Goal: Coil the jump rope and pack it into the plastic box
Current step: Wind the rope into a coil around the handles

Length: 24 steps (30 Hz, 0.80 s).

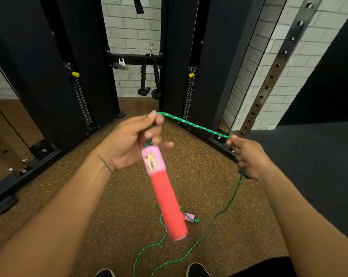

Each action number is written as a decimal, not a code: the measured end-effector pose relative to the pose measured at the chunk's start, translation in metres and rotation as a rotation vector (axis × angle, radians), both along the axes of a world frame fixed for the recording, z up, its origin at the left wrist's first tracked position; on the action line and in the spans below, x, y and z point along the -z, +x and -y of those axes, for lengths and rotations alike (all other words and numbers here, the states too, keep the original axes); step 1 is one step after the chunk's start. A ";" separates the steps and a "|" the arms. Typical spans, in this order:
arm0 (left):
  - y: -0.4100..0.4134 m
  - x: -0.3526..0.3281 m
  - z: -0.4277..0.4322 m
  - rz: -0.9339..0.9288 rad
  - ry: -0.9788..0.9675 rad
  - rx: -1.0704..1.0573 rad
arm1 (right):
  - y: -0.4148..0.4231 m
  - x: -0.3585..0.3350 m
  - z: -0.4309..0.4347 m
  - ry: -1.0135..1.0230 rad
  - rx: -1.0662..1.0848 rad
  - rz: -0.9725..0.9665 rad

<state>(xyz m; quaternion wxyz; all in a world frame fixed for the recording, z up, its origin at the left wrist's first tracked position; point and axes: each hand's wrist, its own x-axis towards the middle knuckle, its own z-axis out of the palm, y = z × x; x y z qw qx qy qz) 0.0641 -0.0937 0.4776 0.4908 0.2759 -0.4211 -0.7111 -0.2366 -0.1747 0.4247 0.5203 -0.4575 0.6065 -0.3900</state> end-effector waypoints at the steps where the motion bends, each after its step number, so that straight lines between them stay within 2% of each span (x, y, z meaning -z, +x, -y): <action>1: -0.002 -0.002 0.000 -0.049 0.003 -0.024 | 0.000 0.005 -0.001 0.027 -0.041 -0.075; 5: -0.007 -0.008 -0.002 -0.086 -0.016 -0.122 | 0.006 0.012 -0.007 0.089 -0.285 -0.378; 7: -0.007 -0.009 -0.003 -0.087 -0.025 -0.145 | 0.013 0.012 -0.015 0.143 -0.483 -0.458; 12: -0.007 -0.003 0.003 0.004 -0.022 -0.351 | 0.036 0.011 -0.039 0.285 -0.948 -0.389; 15: -0.004 0.008 0.010 0.262 -0.059 -0.492 | 0.046 0.001 -0.051 0.247 -1.076 -0.238; 17: -0.001 0.016 0.015 0.471 -0.088 -0.501 | 0.048 -0.009 -0.057 0.199 -1.099 -0.152; 24: -0.005 0.034 0.014 0.977 -0.198 -0.272 | 0.050 -0.032 -0.072 -0.015 -1.130 -0.079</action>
